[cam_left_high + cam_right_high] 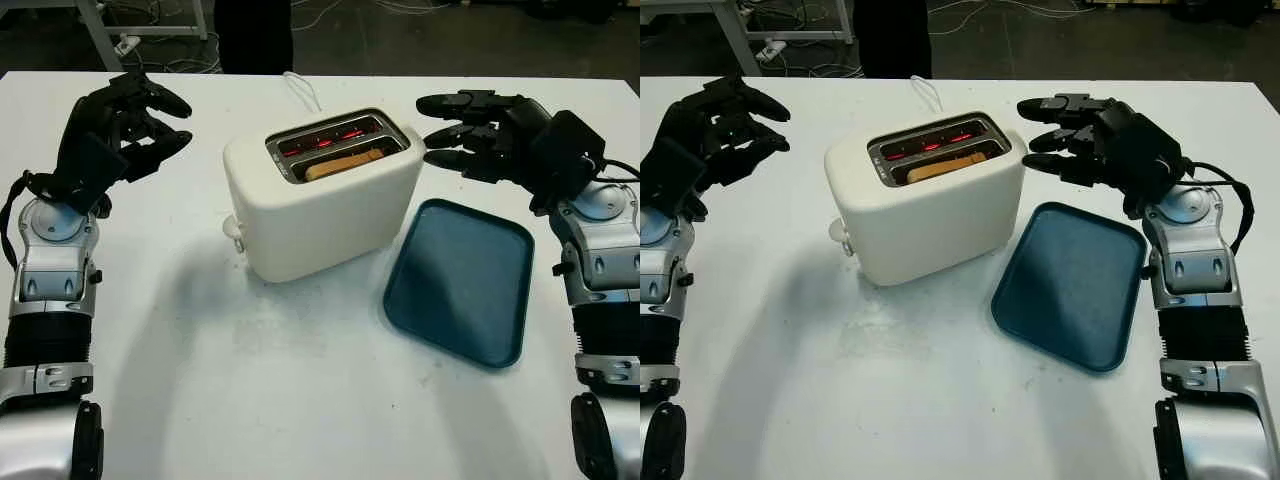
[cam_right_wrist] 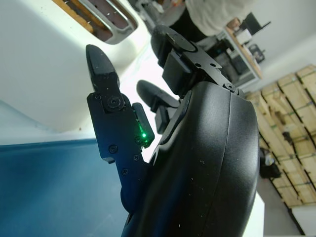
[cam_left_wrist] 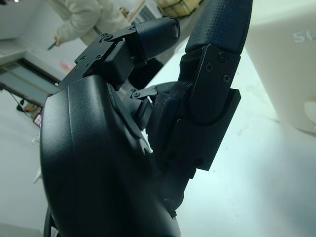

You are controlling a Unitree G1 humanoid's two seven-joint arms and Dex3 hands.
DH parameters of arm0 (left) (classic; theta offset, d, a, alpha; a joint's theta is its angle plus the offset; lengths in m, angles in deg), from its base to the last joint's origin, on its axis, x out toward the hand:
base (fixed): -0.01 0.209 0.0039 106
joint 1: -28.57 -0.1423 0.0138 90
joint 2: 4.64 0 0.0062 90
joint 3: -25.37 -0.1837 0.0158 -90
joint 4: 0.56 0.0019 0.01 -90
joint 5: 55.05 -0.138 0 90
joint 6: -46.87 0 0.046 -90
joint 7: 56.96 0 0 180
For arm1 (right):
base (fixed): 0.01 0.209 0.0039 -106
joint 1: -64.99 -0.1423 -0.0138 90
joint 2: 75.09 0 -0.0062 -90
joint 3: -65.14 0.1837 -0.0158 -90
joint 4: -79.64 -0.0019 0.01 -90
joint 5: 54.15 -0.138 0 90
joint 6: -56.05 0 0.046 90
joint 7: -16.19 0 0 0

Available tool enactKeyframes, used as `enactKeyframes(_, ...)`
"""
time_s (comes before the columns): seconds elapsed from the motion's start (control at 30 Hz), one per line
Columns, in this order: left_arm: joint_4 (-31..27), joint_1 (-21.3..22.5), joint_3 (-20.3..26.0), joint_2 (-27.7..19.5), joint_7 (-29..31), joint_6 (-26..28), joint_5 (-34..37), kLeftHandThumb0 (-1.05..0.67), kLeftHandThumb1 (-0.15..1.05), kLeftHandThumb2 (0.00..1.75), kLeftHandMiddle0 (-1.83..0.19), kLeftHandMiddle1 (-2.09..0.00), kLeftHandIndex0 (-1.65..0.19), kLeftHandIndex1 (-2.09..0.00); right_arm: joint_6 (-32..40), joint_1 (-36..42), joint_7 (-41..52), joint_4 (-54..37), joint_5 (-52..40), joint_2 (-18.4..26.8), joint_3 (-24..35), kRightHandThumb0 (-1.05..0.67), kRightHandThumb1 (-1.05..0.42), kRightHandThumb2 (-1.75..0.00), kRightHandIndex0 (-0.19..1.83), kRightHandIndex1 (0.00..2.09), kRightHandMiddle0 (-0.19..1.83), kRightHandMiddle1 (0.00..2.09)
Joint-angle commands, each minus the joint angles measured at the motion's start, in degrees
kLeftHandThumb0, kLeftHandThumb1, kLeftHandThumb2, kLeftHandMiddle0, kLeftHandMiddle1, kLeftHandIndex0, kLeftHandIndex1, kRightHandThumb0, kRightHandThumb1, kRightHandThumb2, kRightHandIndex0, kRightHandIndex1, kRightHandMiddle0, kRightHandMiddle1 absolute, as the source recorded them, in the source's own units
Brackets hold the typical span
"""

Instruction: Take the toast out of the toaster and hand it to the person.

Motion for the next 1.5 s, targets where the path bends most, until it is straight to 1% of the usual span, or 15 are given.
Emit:
enactKeyframes(0.0, -0.6, -0.8, 0.6, 0.2, -0.4, 0.6, 0.9, -1.05, 0.92, 0.15, -0.64, -1.22, -0.59, -1.15, 0.8, -0.6, 0.3, -0.6, -0.4, 0.3, 0.3, -0.30, -0.83, 0.00, 0.32, 0.87, 0.65, 0.02)
enactKeyframes(0.17, -0.5, -1.1, 0.3, 0.3, -0.7, 0.3, 0.4, -1.05, 0.92, 0.15, -0.66, -1.21, -0.61, -1.14, 2.2, -0.3, 0.6, -1.8, -1.0, 0.4, 0.4, -0.29, -0.83, 0.00, 0.31, 0.87, 0.64, 0.01)
enactKeyframes(0.3, 0.0, -0.9, 0.2, 0.3, 0.5, 0.4, 1.3, -1.05, 0.92, 0.13, -0.67, -1.18, -0.62, -1.11, 3.9, -0.2, 0.2, -2.8, -0.7, 0.3, 0.5, -0.25, -0.83, 0.00, 0.30, 0.86, 0.63, 0.01)
enactKeyframes(0.53, 0.7, -0.8, 0.1, 0.3, 0.7, 0.0, 2.0, -1.05, 0.92, 0.12, -0.69, -1.16, -0.63, -1.08, 3.6, -0.1, -0.1, -3.4, -0.5, 0.4, 0.9, -0.21, -0.84, 0.00, 0.30, 0.86, 0.62, 0.00)
enactKeyframes(0.7, 0.4, -1.0, 0.0, 0.1, 0.5, 0.3, 1.9, -1.05, 0.92, 0.12, -0.69, -1.14, -0.64, -1.07, -1.2, 0.3, -0.2, -2.3, 1.2, 1.2, 0.8, -0.26, -0.83, 0.00, 0.37, 0.82, 0.66, 0.02)
enactKeyframes(0.77, 0.4, -1.0, 0.0, 0.2, 0.4, 0.3, 1.9, -1.05, 0.92, 0.12, -0.70, -1.14, -0.64, -1.07, -0.2, 0.1, 0.0, -2.7, 1.0, 1.4, 1.0, -0.27, -0.83, 0.00, 0.38, 0.80, 0.66, 0.02)
enactKeyframes(0.83, 0.7, -1.0, -0.2, 0.0, 0.4, -0.3, 1.6, -1.05, 0.92, 0.13, -0.70, -1.14, -0.64, -1.07, 0.9, 0.0, -0.2, -3.8, 1.2, 1.8, 1.0, -0.21, -0.84, -0.01, 0.36, 0.77, 0.64, 0.01)
enactKeyframes(0.9, 0.9, -0.9, -0.2, 0.0, 0.4, -0.7, 1.5, -1.05, 0.92, 0.13, -0.70, -1.14, -0.64, -1.07, -0.6, 0.1, -0.3, -3.5, 1.2, 1.8, 1.3, -0.17, -0.85, -0.01, 0.37, 0.75, 0.64, 0.01)
enactKeyframes(1.07, 0.5, -1.0, -0.1, 0.3, 0.5, 0.3, 2.1, -1.05, 0.92, 0.12, -0.70, -1.15, -0.65, -1.07, -2.8, 0.2, -0.4, -2.4, 1.4, 2.1, 1.7, -0.25, -0.84, 0.00, 0.38, 0.72, 0.65, 0.01)
enactKeyframes(1.13, 0.4, -1.0, -0.1, 0.3, 0.5, 0.4, 2.2, -1.05, 0.92, 0.12, -0.70, -1.14, -0.64, -1.07, -3.3, 0.4, -0.3, -2.2, 1.4, 2.2, 1.8, -0.25, -0.84, 0.00, 0.39, 0.71, 0.64, 0.01)
enactKeyframes(1.23, -0.5, -1.4, -0.1, 0.4, 0.7, 1.2, 2.4, -1.05, 0.92, 0.12, -0.70, -1.14, -0.64, -1.07, -3.6, 0.5, -0.2, -2.0, 1.2, 2.1, 2.2, -0.23, -0.85, 0.00, 0.39, 0.68, 0.64, 0.01)
enactKeyframes(1.33, -1.6, -1.9, -0.1, 0.5, 0.8, 1.7, 2.7, -1.05, 0.92, 0.11, -0.69, -1.14, -0.63, -1.07, -3.4, 0.6, -0.2, -2.0, 0.8, 1.9, 2.6, -0.17, -0.86, -0.01, 0.38, 0.66, 0.61, 0.00)
enactKeyframes(1.47, -1.5, -2.0, 0.1, 0.4, 1.4, 0.9, 3.4, -1.05, 0.92, 0.10, -0.67, -1.12, -0.61, -1.05, -3.9, 1.0, -0.6, -1.9, 1.5, 1.9, 2.6, -0.14, -0.87, -0.01, 0.38, 0.64, 0.61, 0.00)
